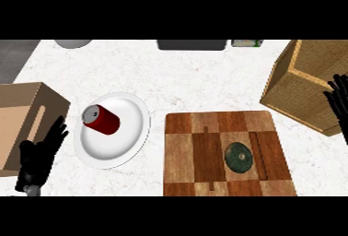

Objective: Pick the squash from the cutting board and place it in the basket

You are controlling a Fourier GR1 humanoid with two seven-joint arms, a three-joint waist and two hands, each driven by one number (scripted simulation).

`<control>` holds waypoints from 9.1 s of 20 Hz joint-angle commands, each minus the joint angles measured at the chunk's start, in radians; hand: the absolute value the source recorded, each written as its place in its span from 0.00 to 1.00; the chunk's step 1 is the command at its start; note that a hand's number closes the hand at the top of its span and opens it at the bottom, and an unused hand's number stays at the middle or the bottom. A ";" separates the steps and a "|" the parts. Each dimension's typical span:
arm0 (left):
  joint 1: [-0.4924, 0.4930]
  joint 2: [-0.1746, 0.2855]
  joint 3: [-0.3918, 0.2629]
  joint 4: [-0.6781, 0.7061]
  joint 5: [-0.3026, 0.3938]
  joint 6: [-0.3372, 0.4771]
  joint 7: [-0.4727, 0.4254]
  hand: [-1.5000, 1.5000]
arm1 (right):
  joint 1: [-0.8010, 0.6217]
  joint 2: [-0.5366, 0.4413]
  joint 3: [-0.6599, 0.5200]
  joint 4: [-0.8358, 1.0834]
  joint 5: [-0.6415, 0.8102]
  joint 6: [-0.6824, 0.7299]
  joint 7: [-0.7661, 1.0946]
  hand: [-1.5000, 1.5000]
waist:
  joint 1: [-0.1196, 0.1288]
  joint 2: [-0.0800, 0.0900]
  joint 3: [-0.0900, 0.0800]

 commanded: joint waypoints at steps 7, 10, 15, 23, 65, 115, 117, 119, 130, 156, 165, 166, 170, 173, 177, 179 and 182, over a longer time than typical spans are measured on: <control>-0.201 -0.014 -0.090 -0.220 -0.037 -0.106 -0.071 0.50 | -0.156 -0.011 0.234 -0.161 0.199 0.198 -0.208 1.00 | -0.006 -0.009 -0.023; -0.240 0.004 -0.067 -0.221 -0.022 -0.125 -0.035 0.50 | -0.038 0.224 0.419 -0.192 0.277 0.094 -0.264 0.00 | -0.028 -0.002 -0.023; -0.200 -0.023 -0.083 -0.243 -0.048 -0.106 -0.053 0.50 | 0.069 0.319 0.549 -0.267 0.629 -0.287 -0.110 0.00 | -0.043 -0.007 -0.026; -0.192 0.004 -0.066 -0.258 -0.054 -0.110 -0.030 0.50 | -0.004 0.138 0.466 -0.501 1.022 -0.369 0.368 0.00 | -0.066 -0.018 -0.032; -0.210 -0.139 0.065 -0.262 -0.159 -0.249 0.020 0.50 | 0.184 0.149 0.343 -0.555 1.133 0.164 0.452 0.00 | -0.032 0.001 -0.024; -0.184 -0.271 0.198 -0.341 -0.295 -0.412 0.070 0.50 | 0.058 0.446 0.344 -0.074 1.463 0.100 0.316 0.00 | -0.028 0.001 -0.024; -0.191 -0.281 0.201 -0.318 -0.306 -0.401 0.039 0.50 | 0.068 0.417 0.323 -0.050 1.446 0.102 0.266 0.00 | -0.029 0.001 -0.024; -0.144 -0.288 0.192 -0.314 -0.312 -0.415 -0.005 0.50 | 0.095 0.451 0.384 -0.158 1.470 0.186 0.362 0.00 | -0.030 0.001 -0.025; -0.174 -0.291 0.212 -0.325 -0.303 -0.412 0.043 0.50 | 0.047 0.340 0.385 0.004 1.565 0.088 0.176 1.00 | -0.029 0.001 -0.024; -0.191 -0.289 0.229 -0.293 -0.305 -0.420 0.023 0.50 | 0.016 0.563 0.522 -0.540 1.291 -0.259 0.695 1.00 | -0.042 -0.003 -0.025; -0.156 -0.305 0.209 -0.331 -0.333 -0.407 0.022 0.50 | -0.106 0.563 0.514 -0.855 1.402 -0.046 1.096 1.00 | -0.029 0.000 -0.025; -0.169 -0.316 0.200 -0.284 -0.351 -0.397 -0.008 0.50 | -0.115 0.552 0.423 -0.883 1.360 0.018 1.063 1.00 | -0.032 0.001 -0.025; -0.241 -0.289 0.238 -0.230 -0.323 -0.418 -0.001 0.50 | -0.328 0.554 0.298 -0.786 1.372 0.096 1.132 1.00 | -0.029 0.003 -0.025; -0.209 -0.306 0.205 -0.398 -0.309 -0.415 0.145 0.50 | -0.415 0.563 0.241 -0.723 1.386 0.106 1.168 1.00 | -0.021 0.000 -0.025; -0.190 -0.297 0.217 -0.323 -0.333 -0.418 0.018 0.50 | -0.477 0.516 0.103 -0.587 1.342 0.039 1.081 1.00 | -0.024 0.002 -0.025; -0.213 -0.271 0.251 -0.300 -0.302 -0.440 0.046 0.50 | -0.511 0.509 0.075 -0.476 1.382 -0.035 1.051 1.00 | -0.022 0.004 -0.025; -0.222 -0.296 0.230 -0.251 -0.331 -0.421 -0.011 0.50 | -0.657 0.467 -0.045 -0.360 1.350 -0.062 1.049 1.00 | -0.020 0.005 -0.025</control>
